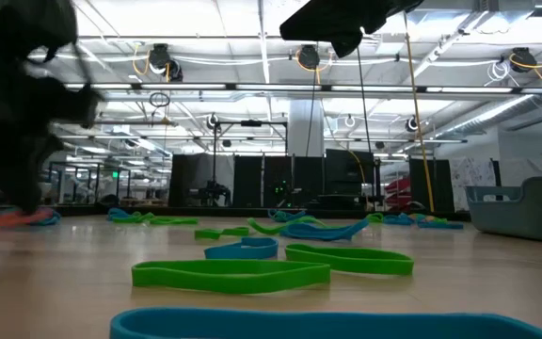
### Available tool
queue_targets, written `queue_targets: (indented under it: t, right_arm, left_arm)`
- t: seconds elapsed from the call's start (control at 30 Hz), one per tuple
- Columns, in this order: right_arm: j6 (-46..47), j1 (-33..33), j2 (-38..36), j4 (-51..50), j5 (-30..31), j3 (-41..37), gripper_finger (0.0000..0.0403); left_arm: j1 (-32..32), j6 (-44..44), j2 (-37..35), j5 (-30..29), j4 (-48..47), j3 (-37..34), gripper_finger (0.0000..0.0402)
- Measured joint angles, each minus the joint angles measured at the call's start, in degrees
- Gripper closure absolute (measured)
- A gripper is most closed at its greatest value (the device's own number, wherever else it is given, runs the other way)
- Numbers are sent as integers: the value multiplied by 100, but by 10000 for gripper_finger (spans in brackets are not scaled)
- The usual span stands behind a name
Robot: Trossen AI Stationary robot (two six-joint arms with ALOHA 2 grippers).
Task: Sort rubber bands into baskets
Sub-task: Put the orange rubber band into the orange bin
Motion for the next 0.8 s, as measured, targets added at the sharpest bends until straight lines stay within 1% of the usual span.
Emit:
queue_targets:
  t: [0.1,0.17,0.27,0.37,0.47,0.57,0.7,0.8]
  right_arm:
    - [-45,0,96,301,0,9,385]
    - [-230,0,211,525,-1,10,385]
    - [-524,0,519,1200,-1,10,385]
    - [-870,-29,961,2087,-5,16,380]
    - [-1250,-60,1465,2658,0,93,368]
    - [-1399,-128,1954,2944,-53,311,349]
    - [-1247,-284,2438,2969,-687,905,308]
    - [-1178,-382,2763,2699,-989,1424,272]
  left_arm:
    - [-6,325,-203,-34,249,83,400]
    - [-6,546,-381,-12,664,139,400]
    - [-6,845,-644,105,1090,149,400]
    - [-7,1181,-864,278,1608,146,401]
    - [-6,1372,-989,375,2060,147,401]
    - [-6,1462,-1072,441,2381,153,401]
    - [-6,1491,-1073,459,2531,154,401]
    - [-6,1523,-1073,461,2595,154,401]
